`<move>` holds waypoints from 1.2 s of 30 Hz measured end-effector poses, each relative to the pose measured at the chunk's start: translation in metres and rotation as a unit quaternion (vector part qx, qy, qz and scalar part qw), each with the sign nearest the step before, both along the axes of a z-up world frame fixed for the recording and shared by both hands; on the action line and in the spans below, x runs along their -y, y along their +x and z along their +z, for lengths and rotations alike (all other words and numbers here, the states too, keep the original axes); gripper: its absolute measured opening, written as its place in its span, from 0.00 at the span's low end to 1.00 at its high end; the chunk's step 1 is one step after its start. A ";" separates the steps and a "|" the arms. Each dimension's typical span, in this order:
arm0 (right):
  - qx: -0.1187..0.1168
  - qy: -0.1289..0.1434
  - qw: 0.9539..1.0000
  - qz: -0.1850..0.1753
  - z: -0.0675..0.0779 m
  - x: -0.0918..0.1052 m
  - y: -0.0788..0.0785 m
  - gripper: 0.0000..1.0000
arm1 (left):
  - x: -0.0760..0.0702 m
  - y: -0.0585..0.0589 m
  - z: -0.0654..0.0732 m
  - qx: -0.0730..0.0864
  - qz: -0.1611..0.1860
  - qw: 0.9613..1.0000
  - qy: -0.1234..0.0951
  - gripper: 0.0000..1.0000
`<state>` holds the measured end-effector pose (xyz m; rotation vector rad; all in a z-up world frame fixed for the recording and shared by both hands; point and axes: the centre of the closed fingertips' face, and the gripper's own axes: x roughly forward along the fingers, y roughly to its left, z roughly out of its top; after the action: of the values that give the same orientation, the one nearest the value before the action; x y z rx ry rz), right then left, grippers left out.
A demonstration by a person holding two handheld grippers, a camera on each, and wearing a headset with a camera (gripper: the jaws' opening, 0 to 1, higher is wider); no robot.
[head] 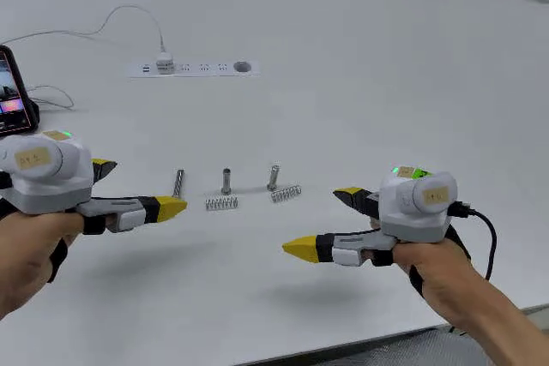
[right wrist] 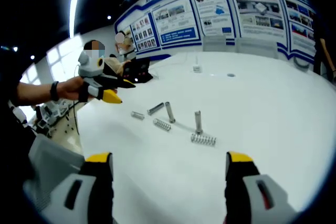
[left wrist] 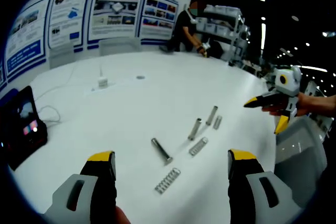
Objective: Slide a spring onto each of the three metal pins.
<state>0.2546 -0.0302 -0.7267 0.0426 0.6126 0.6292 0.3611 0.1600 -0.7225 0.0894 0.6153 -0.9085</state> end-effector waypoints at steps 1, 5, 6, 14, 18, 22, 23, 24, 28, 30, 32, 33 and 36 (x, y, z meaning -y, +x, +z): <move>-0.001 0.001 1.000 0.000 0.000 0.000 0.000 0.90 | 0.002 0.001 -0.002 -0.002 -0.001 1.000 0.001 0.89; -0.002 0.000 1.000 -0.002 -0.002 0.002 -0.002 0.90 | 0.007 0.007 -0.007 -0.007 -0.001 1.000 0.002 0.88; -0.003 0.002 1.000 -0.003 -0.002 0.002 -0.002 0.90 | 0.009 0.009 -0.009 -0.009 -0.001 1.000 0.002 0.88; -0.009 0.003 1.000 -0.005 -0.006 0.003 -0.006 0.89 | 0.019 0.019 -0.020 -0.020 -0.003 1.000 0.006 0.85; -0.009 0.005 1.000 -0.005 -0.006 0.004 -0.007 0.89 | 0.022 0.023 -0.026 -0.023 -0.004 1.000 0.009 0.82; -0.011 0.005 1.000 -0.007 -0.006 0.006 -0.007 0.89 | 0.023 0.026 -0.031 -0.025 -0.003 1.000 0.015 0.79; -0.011 0.006 1.000 -0.007 -0.006 0.006 -0.007 0.88 | 0.024 0.027 -0.033 -0.026 -0.004 0.999 0.018 0.78; -0.011 0.006 1.000 -0.008 -0.007 0.006 -0.007 0.88 | 0.024 0.028 -0.034 -0.026 -0.005 0.999 0.022 0.76; -0.011 0.005 1.000 -0.008 -0.007 0.007 -0.007 0.88 | 0.026 0.032 -0.042 -0.027 -0.008 0.999 0.035 0.70; -0.012 0.005 1.000 -0.008 -0.008 0.007 -0.007 0.88 | 0.027 0.033 -0.045 -0.032 -0.008 0.999 0.035 0.69; -0.012 0.006 1.000 -0.008 -0.009 0.006 -0.007 0.88 | 0.030 0.035 -0.049 -0.035 -0.008 0.999 0.037 0.66; -0.012 0.006 1.000 -0.009 -0.009 0.006 -0.007 0.88 | 0.031 0.035 -0.052 -0.038 -0.006 0.998 0.040 0.65; -0.010 0.009 1.000 -0.010 -0.008 0.006 -0.007 0.88 | 0.034 0.036 -0.057 -0.042 -0.005 0.998 0.044 0.61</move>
<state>0.2474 -0.0361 -0.7350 0.0719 0.6255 0.6162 0.3973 0.1259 -0.7791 0.1332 0.7340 -0.8987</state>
